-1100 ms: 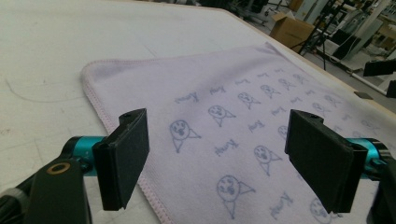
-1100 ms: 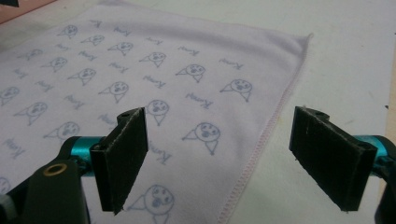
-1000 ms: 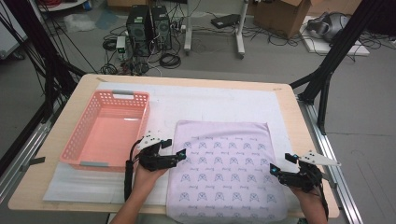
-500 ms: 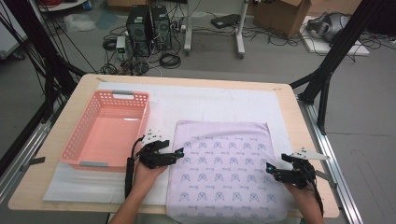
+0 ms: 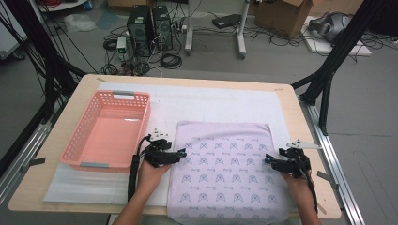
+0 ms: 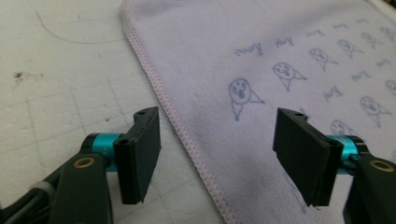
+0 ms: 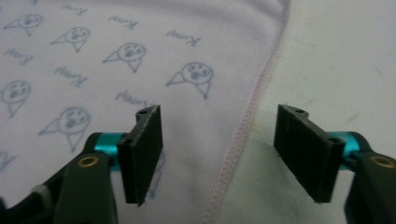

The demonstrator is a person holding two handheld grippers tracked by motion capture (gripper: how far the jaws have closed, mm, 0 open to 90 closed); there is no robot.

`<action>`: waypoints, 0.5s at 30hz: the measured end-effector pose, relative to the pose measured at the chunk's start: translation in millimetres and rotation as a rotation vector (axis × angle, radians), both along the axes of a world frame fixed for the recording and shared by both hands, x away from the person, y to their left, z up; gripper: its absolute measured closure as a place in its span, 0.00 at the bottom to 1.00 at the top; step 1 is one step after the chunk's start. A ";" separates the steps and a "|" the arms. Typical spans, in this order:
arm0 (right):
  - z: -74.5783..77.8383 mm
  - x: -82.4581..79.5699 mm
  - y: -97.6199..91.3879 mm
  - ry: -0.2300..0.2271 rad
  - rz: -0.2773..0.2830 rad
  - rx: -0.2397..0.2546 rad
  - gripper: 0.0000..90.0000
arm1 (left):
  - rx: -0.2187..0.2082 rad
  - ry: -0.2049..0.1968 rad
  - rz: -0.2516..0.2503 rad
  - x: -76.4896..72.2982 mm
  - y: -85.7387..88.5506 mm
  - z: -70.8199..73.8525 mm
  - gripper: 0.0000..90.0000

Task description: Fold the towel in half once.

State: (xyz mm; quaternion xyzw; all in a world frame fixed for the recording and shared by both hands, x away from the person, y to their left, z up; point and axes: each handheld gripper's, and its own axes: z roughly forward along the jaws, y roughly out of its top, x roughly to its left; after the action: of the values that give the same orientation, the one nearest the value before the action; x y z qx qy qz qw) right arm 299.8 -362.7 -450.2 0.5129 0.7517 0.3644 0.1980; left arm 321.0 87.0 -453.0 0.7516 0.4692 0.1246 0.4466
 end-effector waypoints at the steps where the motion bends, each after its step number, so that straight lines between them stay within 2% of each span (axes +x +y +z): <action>1: -0.1 1.3 1.0 -0.008 -0.006 -0.011 0.42 | 0.019 -0.008 -0.004 -0.2 -1.1 0.3 0.43; 3: 0.1 3.3 1.9 -0.016 -0.004 -0.039 0.46 | 0.062 -0.025 -0.009 0.1 -4.3 0.8 0.55; 6: 1.4 6.5 3.3 -0.018 0.008 -0.056 0.54 | 0.089 -0.035 -0.005 2.4 -5.9 1.1 0.65; 10: 4.7 13.2 6.8 0.017 0.024 -0.054 0.69 | 0.094 -0.032 0.007 5.1 -2.9 0.6 0.81; 12: 5.4 14.1 8.2 0.022 0.022 -0.054 0.78 | 0.082 -0.023 0.011 5.9 -1.6 0.5 0.86; 14: 5.4 13.8 8.7 0.030 0.035 -0.037 0.89 | 0.072 -0.022 -0.005 5.9 -1.8 0.4 0.91; 15: 5.4 13.1 10.2 0.035 0.036 -0.029 0.92 | 0.079 -0.027 -0.018 5.6 -2.4 0.6 0.94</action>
State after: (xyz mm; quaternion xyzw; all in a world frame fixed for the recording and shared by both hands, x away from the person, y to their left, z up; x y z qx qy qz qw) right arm 312.8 -352.5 -444.8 0.5026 0.7694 0.3477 0.1857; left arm 326.6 84.6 -452.4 0.7712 0.4511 0.1491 0.4238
